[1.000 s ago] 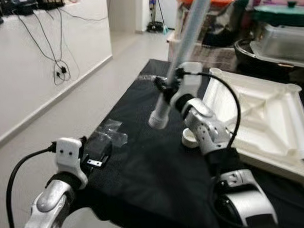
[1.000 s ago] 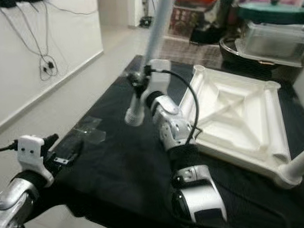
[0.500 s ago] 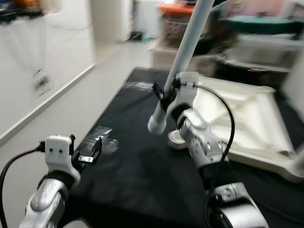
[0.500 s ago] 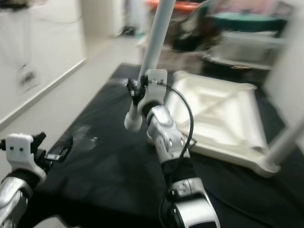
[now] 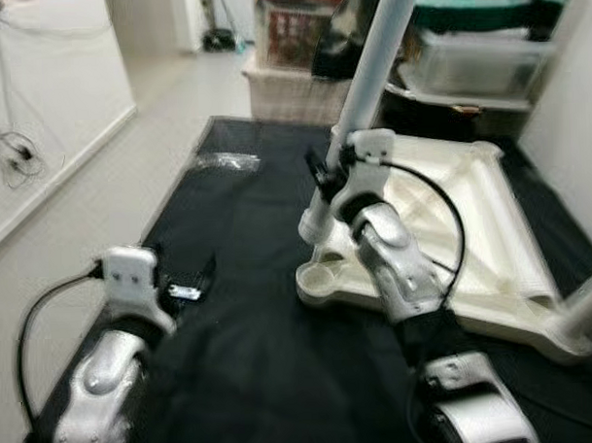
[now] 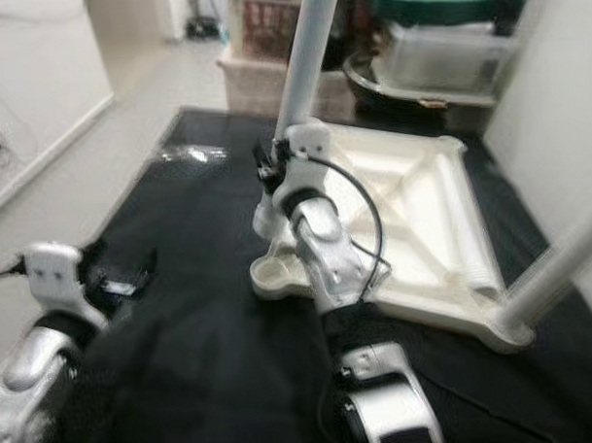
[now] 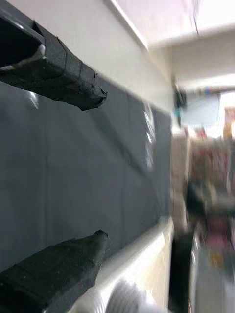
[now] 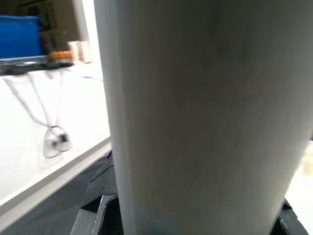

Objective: Building children table

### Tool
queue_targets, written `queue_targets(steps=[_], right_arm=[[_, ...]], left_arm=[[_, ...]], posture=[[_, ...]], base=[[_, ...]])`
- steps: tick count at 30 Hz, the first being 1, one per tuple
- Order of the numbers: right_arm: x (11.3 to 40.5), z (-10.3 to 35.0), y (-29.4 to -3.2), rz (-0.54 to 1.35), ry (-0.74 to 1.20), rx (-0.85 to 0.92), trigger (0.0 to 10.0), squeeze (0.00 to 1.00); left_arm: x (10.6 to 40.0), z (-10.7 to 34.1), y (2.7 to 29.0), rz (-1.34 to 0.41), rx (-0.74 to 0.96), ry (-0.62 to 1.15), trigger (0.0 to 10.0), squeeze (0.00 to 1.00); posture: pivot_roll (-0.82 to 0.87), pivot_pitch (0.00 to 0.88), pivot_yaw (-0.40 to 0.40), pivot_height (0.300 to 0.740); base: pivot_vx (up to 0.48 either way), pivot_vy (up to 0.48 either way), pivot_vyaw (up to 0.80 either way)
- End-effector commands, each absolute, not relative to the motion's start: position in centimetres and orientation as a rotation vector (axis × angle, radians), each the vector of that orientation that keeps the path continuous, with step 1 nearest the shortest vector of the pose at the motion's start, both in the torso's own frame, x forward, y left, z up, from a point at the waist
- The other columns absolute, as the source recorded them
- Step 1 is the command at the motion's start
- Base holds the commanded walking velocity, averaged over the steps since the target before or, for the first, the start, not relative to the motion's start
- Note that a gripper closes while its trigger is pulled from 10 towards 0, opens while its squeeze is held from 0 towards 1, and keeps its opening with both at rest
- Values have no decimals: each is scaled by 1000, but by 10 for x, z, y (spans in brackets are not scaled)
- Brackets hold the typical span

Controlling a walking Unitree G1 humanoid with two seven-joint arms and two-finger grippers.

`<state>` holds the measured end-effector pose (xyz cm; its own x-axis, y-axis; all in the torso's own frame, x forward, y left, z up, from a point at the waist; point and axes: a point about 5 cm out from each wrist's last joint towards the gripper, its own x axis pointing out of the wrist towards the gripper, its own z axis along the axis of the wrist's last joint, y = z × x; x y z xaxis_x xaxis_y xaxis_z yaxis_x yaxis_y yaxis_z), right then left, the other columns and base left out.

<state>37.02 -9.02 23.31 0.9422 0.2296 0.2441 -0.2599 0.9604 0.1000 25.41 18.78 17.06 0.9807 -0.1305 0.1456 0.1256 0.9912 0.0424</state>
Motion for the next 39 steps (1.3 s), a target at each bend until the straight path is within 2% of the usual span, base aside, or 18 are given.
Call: queue_targets(steps=[1, 8, 18, 21, 24, 39], right_arm=[[368, 236, -93, 245, -259, 128, 10000, 0], [368, 234, -94, 239, -259, 126, 10000, 0], [368, 233, -95, 236, -252, 129, 10000, 0], [369, 231, -95, 240, -228, 182, 10000, 0], [368, 235, -95, 238, -268, 137, 10000, 0], [368, 233, -94, 248, -265, 127, 10000, 0]], left_arm=[[255, 169, 182, -147, 38, -147, 10000, 0], [256, 168, 178, -170, 35, -149, 10000, 0], [256, 171, 175, -190, 18, -168, 10000, 0], [256, 171, 174, -195, 19, -170, 10000, 0], [256, 171, 173, -198, 19, -174, 10000, 0], [253, 167, 171, -205, 50, -159, 10000, 0]], posture=[[89, 0, -66, 740], [89, 0, -66, 740], [86, 0, -64, 740], [86, 0, -63, 740], [87, 0, -63, 740], [92, 0, -64, 740]], base=[[0, 0, 0], [0, 0, 0], [349, 0, 0], [352, 0, -769], [0, 0, 0], [0, 0, 0]])
